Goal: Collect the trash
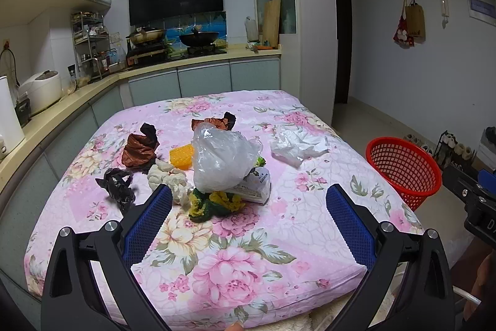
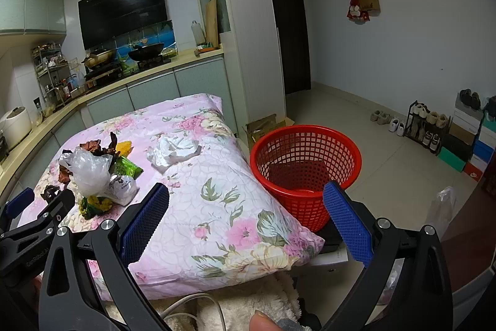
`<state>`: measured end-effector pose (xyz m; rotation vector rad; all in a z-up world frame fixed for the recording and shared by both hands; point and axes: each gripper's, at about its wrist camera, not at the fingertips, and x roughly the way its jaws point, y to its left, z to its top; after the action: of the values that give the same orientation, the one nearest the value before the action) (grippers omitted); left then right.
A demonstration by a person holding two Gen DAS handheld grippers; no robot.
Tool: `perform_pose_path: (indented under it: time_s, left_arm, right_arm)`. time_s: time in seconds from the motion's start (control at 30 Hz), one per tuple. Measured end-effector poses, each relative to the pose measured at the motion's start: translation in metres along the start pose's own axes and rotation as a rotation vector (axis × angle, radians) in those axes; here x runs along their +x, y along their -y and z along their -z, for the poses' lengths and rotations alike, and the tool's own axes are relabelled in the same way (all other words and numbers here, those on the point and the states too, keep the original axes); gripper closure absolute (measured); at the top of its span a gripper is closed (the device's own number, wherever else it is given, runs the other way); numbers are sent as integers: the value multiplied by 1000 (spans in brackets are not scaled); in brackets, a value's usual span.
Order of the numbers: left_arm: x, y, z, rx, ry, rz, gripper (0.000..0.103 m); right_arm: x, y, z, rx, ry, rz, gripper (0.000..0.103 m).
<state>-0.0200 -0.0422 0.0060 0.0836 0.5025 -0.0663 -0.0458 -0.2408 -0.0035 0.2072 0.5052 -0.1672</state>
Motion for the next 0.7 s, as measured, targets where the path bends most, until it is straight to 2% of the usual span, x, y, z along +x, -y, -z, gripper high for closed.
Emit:
perform_pose_path:
  time_s: [0.7]
  left_arm:
    - [0,0,2,1,-3,1,7]
  right_arm:
    - [1,-1,1,2,1,0,7]
